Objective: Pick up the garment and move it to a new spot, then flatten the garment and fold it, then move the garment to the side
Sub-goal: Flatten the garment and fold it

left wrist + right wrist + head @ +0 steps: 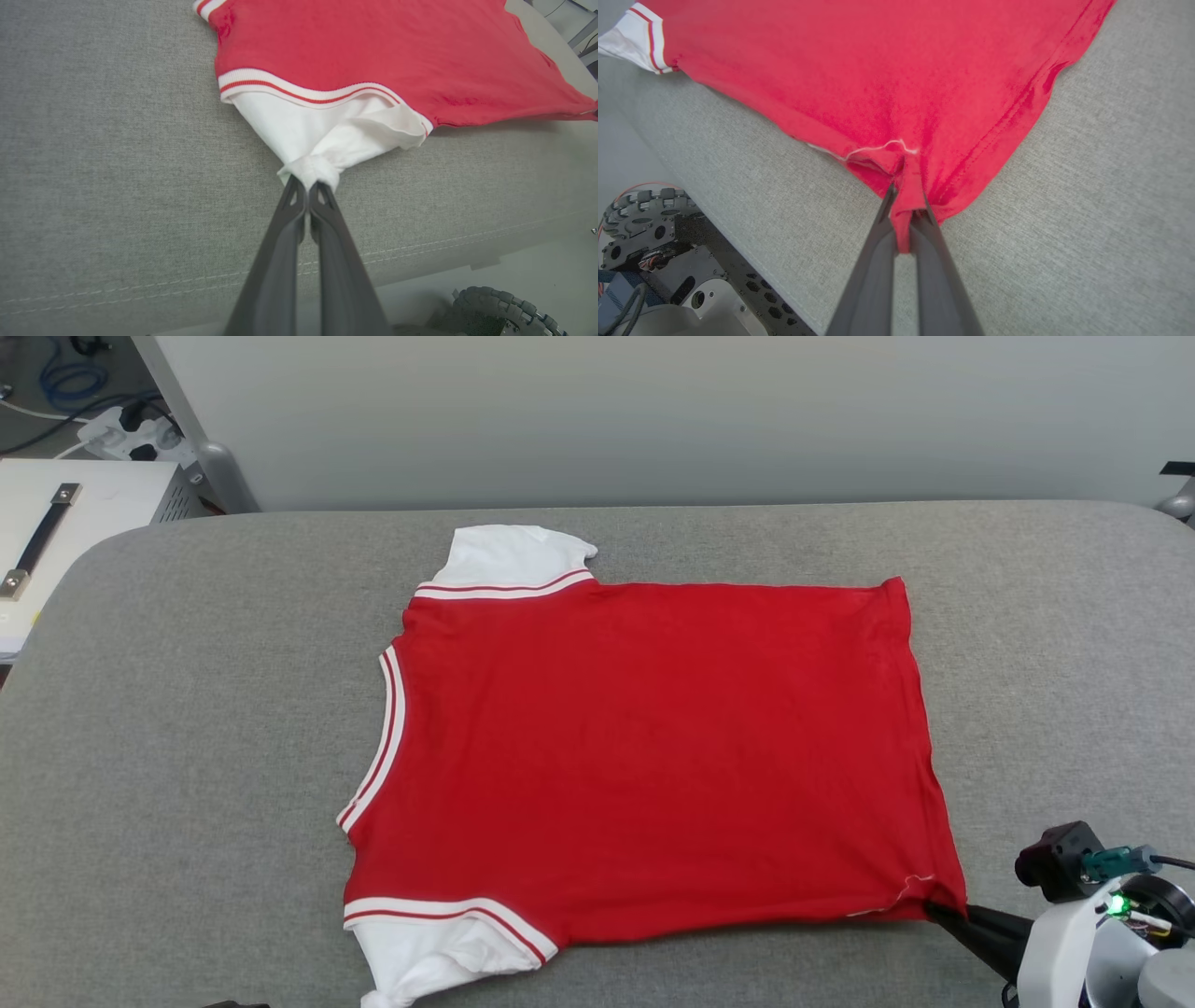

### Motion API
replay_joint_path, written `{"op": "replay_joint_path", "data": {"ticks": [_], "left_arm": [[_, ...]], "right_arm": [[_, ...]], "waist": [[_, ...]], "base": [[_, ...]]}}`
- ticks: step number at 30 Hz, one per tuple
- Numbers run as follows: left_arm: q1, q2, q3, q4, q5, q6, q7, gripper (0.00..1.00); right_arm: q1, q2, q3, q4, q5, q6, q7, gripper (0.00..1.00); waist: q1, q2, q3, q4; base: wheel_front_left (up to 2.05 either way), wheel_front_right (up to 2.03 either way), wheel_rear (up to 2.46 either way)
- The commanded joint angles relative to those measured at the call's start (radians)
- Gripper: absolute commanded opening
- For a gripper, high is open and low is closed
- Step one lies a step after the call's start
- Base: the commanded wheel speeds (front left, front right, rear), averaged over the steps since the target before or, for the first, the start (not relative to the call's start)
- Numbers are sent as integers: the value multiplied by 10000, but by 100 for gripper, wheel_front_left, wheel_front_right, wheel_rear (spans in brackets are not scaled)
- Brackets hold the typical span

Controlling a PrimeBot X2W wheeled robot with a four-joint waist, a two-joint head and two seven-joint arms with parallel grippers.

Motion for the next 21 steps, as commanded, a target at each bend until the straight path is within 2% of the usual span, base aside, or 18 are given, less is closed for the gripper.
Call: {"op": "replay_joint_path", "data": {"ticks": [1, 11, 21], "left_arm": [[120, 86, 59, -91, -111, 82, 27, 0], [-597, 454, 153, -373, 560, 230, -212, 0], [-3058, 994, -4, -361, 1340, -71, 202, 0]], "right_arm": [[280, -36, -117, -110, 97, -7, 62, 0], [819, 13, -1320, -592, -136, -7, 261, 0], [749, 349, -2489, -1025, -401, -7, 757, 0]], "waist": [[2, -1, 19, -11], [2, -1, 125, -44], [2, -1, 681, -415]], "base": [[0, 0, 0], [0, 0, 0], [0, 0, 0]]}}
